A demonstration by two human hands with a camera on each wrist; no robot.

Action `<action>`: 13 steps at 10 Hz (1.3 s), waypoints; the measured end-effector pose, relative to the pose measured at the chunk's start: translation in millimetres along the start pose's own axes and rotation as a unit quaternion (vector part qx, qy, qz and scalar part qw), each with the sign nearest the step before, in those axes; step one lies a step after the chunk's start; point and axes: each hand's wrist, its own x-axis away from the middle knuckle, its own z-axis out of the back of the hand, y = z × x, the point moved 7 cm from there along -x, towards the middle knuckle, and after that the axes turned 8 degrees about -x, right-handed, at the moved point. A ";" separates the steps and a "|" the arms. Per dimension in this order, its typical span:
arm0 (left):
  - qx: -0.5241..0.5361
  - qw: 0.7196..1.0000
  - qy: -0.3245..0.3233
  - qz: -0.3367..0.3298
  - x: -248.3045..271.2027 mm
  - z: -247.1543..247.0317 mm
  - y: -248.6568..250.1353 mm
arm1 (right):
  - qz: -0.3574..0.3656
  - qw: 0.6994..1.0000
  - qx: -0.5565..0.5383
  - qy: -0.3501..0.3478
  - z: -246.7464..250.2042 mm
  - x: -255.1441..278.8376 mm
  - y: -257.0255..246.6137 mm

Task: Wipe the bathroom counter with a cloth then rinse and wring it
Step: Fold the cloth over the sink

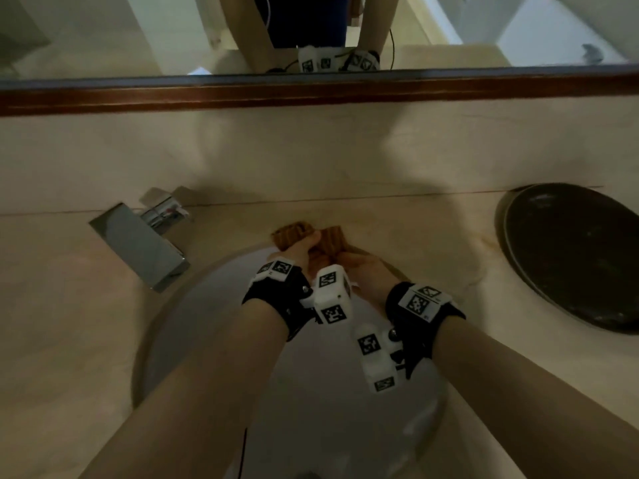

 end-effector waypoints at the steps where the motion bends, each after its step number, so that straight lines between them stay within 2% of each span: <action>1: 0.043 0.998 0.004 -0.037 4.2 27.4 9.7 | -0.017 0.999 0.021 -0.024 -23.1 -0.4 -3.9; 2: 0.058 0.996 0.023 -0.065 0.1 67.5 13.9 | -0.005 0.998 -0.009 -0.056 -55.1 0.6 -6.9; 3: 0.058 0.994 0.044 -0.081 2.1 106.3 18.1 | 0.001 0.996 0.022 -0.092 -94.0 -13.3 2.1; 4: 0.047 0.992 0.037 -0.108 16.9 144.5 17.9 | -0.005 0.992 0.087 -0.087 -123.1 -29.4 24.9; 5: -0.054 0.992 0.038 -0.111 36.7 184.4 12.2 | -0.016 0.997 0.018 -0.077 -139.8 -26.3 35.9; 6: -0.267 0.919 0.182 -0.224 74.1 252.6 33.7 | -0.037 0.992 -0.084 -0.089 -161.0 -17.2 45.7; 7: -0.632 0.678 0.226 -0.299 94.6 279.6 44.4 | -0.033 0.992 -0.077 -0.092 -190.1 -10.9 57.5; 8: -0.743 0.607 0.148 -0.239 88.5 288.3 11.8 | -0.007 0.998 -0.009 -0.068 -212.9 -4.2 72.6; 9: -0.771 0.569 0.138 -0.251 86.2 282.0 -3.9 | 0.026 0.994 0.081 -0.061 -222.1 -9.3 97.5; 10: -0.771 0.571 0.163 -0.231 76.5 287.0 -9.8 | 0.063 0.967 0.234 -0.079 -234.3 13.8 104.8; 11: -0.774 0.562 0.168 -0.238 72.8 284.2 -11.4 | 0.121 0.894 0.414 -0.119 -245.7 44.5 110.1; 12: -0.759 0.572 0.193 -0.243 73.8 281.3 -14.1 | 0.130 0.862 0.473 -0.125 -246.8 64.7 120.2; 13: -0.750 0.573 0.219 -0.249 75.2 277.5 -19.4 | 0.128 0.852 0.494 -0.113 -243.2 74.4 129.7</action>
